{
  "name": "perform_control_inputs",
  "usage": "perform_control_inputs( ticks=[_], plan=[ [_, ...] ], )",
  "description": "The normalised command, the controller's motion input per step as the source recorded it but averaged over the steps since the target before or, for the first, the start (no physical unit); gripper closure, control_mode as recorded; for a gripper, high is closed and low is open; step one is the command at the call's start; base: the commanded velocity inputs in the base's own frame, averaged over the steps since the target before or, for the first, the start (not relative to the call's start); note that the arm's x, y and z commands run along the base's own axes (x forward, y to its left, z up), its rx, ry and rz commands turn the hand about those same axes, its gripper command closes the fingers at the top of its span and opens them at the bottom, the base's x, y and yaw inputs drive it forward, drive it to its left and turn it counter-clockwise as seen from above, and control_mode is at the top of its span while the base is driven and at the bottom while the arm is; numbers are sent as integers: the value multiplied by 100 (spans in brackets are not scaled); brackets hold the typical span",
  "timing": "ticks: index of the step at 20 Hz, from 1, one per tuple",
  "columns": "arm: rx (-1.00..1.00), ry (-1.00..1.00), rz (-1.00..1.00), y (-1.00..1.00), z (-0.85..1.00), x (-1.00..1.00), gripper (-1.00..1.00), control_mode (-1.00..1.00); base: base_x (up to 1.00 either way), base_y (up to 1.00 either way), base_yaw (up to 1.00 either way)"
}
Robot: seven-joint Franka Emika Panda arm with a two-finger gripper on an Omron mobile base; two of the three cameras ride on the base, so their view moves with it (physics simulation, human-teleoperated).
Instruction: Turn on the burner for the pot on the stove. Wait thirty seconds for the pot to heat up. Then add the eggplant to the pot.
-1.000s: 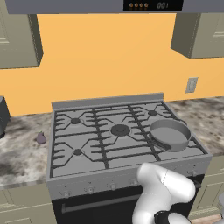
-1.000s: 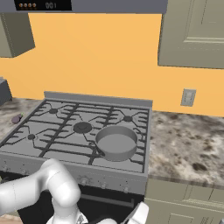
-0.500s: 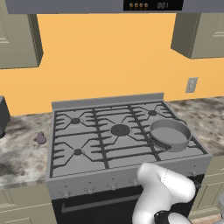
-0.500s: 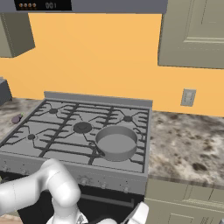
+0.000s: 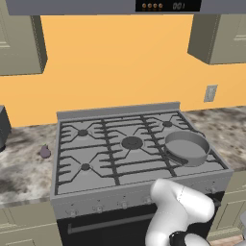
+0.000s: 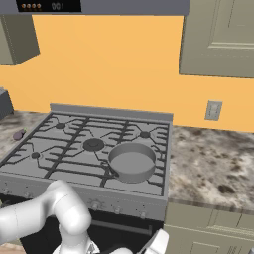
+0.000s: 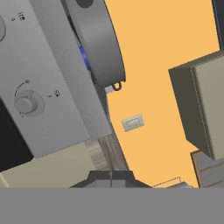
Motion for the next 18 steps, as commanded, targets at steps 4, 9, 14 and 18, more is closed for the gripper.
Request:
perform_control_inputs(
  ticks=[4, 9, 14, 18],
  plan=[
    [0, 0, 0, 0, 0, 0, 100, -100, 0, 0, 0],
    [0, 0, 0, 0, 0, 0, 100, -100, 0, 0, 0],
    [0, 0, 0, 0, 0, 0, 100, -100, 0, 0, 0],
    [0, 0, 0, 0, 0, 0, 100, -100, 0, 0, 0]
  ],
)
